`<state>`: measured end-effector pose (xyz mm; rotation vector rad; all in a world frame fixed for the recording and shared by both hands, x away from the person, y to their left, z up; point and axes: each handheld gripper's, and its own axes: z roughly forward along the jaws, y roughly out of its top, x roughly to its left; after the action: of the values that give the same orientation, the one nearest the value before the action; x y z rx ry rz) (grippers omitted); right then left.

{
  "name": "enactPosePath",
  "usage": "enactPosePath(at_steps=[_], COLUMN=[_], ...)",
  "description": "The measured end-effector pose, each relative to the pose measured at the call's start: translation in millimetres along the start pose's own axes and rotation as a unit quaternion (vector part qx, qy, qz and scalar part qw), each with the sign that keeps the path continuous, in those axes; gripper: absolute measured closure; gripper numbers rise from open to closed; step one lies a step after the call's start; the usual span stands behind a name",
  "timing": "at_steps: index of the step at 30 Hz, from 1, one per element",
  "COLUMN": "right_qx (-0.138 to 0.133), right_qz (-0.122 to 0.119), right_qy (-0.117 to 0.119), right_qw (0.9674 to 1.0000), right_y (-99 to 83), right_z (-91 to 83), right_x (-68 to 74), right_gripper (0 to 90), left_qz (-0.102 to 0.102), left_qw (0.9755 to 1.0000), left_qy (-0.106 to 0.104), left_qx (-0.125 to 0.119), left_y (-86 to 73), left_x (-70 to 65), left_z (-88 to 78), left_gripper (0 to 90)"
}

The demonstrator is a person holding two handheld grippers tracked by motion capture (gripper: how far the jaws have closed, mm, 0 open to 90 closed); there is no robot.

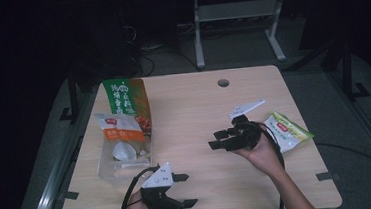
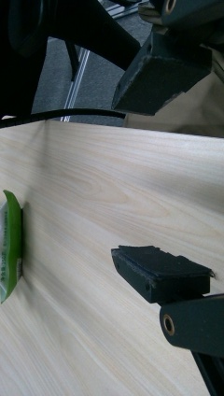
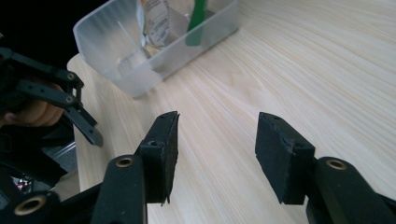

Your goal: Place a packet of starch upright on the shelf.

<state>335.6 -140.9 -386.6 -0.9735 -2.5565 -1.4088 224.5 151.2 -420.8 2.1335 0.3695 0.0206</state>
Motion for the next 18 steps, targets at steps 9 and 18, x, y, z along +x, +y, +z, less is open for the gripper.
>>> enactPosePath(at_steps=[9, 18], right_qx=[-0.002, 0.002], right_qz=[0.017, 0.031], right_qy=[-0.021, -0.043], right_qw=[0.9996, 0.9986], right_y=[-12.1, -27.9], right_z=[-19.2, -34.7], right_x=[-7.4, -15.9], right_gripper=[48.2, 48.0], left_qz=[0.002, 0.001], left_qw=[1.0, 1.0], left_qy=[0.0, 0.0], left_qx=[0.0, 0.002], left_y=[-0.4, 0.0], left_x=[1.1, -0.2], left_z=[0.2, 0.6], left_gripper=[24.0, 24.0])
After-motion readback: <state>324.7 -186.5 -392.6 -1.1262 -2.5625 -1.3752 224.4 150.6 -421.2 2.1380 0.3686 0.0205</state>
